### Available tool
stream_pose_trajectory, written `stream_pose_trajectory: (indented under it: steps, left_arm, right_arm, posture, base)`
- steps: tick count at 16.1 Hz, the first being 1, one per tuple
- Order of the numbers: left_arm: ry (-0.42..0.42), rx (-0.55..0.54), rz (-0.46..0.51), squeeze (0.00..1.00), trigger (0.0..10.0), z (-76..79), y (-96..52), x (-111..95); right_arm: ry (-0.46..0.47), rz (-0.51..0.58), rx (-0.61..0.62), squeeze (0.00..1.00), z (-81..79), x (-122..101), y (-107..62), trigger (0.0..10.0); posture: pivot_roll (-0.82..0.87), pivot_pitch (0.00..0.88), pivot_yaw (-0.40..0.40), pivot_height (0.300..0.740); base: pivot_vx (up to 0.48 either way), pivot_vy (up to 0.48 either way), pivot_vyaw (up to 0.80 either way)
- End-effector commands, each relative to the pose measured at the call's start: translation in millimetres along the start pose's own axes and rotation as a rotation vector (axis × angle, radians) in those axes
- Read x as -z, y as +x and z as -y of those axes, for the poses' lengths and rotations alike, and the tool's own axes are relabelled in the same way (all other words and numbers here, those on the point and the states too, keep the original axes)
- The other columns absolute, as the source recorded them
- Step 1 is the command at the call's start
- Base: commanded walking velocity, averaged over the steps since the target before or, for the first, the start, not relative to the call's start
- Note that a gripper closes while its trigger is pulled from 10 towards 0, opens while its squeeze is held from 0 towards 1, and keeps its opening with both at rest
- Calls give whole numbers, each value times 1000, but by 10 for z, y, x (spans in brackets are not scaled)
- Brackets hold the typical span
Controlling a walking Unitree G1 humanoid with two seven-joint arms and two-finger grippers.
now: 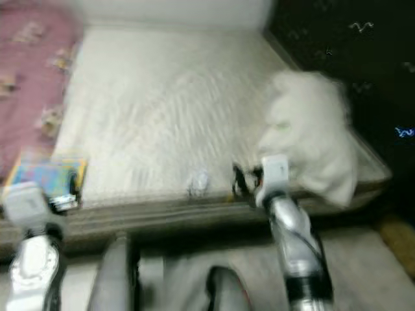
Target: Clean up the room
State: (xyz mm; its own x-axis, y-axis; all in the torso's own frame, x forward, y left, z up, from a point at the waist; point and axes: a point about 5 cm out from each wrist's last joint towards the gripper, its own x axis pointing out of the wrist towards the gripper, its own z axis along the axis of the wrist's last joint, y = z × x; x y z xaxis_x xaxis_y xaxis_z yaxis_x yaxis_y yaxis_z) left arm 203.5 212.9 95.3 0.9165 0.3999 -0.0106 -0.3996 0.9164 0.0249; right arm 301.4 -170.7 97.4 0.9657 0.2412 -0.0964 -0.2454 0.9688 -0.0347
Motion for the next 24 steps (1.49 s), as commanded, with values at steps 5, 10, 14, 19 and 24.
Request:
stream_pose_trajectory:
  steps: [5,10,14,19,24]
  left_arm:
    - [10,-17,-55,0,10000,-32,-19,102]
    - [13,-28,-44,0,10000,-33,38,79]
    - [-22,34,-36,0,10000,8,44,52]
    - [-65,132,-50,0,10000,144,3,60]
    - [-74,157,-43,0,10000,158,-1,59]
  right_arm:
    - [6,-29,-20,0,-38,83,-13,10000]
    - [10,-18,-27,0,-59,63,30,10000]
    - [10,-17,-38,0,-91,55,66,10000]
    - [1,-3,-74,0,-140,47,71,10000]
    - [1,-10,-86,0,-151,68,73,10000]
  posture:
    - [8,87,-96,606]
    - [9,98,-99,598]
    - [12,96,-99,598]
    - [14,84,-96,598]
    - [13,78,-98,598]
  base:
    - [0,0,0]
    - [0,0,0]
    - [0,0,0]
    - [0,0,0]
    - [166,0,725]
